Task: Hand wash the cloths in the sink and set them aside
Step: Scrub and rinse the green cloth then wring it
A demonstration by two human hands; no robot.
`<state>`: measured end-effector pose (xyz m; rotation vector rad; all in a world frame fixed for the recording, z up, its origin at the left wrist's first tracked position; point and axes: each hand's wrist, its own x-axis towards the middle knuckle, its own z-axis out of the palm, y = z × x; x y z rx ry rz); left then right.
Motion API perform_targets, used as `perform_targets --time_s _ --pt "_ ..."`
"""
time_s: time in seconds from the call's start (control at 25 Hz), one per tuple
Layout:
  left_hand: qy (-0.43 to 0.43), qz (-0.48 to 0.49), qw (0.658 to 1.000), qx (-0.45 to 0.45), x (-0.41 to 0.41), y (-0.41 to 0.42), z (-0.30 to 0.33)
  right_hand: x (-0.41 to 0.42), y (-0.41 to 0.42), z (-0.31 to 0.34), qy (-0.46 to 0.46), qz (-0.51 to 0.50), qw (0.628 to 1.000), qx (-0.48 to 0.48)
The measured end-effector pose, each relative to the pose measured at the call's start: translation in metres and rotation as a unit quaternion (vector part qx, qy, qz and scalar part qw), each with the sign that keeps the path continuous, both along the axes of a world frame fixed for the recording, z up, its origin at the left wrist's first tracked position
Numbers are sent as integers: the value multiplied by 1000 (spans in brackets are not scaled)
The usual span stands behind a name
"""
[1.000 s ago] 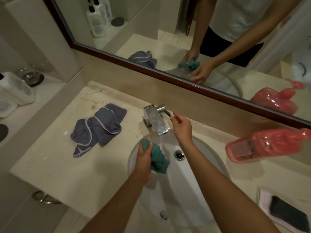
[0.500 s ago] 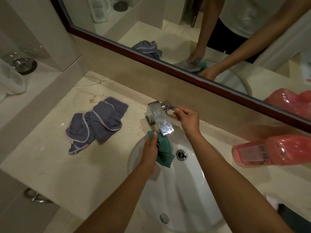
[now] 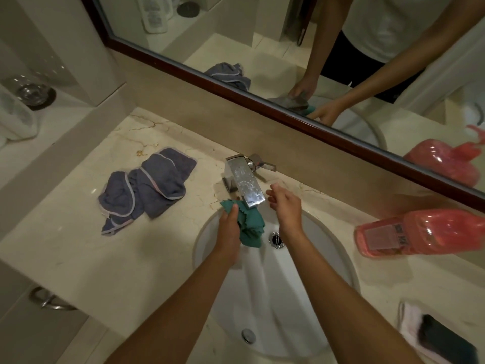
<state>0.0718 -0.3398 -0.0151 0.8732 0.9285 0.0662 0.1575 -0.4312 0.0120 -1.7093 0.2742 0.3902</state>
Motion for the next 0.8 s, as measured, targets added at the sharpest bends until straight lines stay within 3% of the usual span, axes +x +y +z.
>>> perform_targets --time_s 0.08,0.24,0.44,0.56,0.68,0.8 --pt "-28 4 1000 4 -1 -5 1 -23 -3 -9 78 4 997 4" --pt "-21 -29 997 68 -4 -19 -8 -53 -10 -27 236 3 953 188" --pt "-39 -39 994 93 -13 -23 -18 -54 -12 -37 210 -26 947 241" --pt "-63 -8 998 11 -20 -19 -23 -49 -13 -44 176 -39 962 206" --pt "-2 13 997 -74 -15 -12 -24 -52 -13 -51 142 2 973 181" --pt "10 -8 998 -62 -8 -15 -31 -61 -13 -53 141 25 968 204"
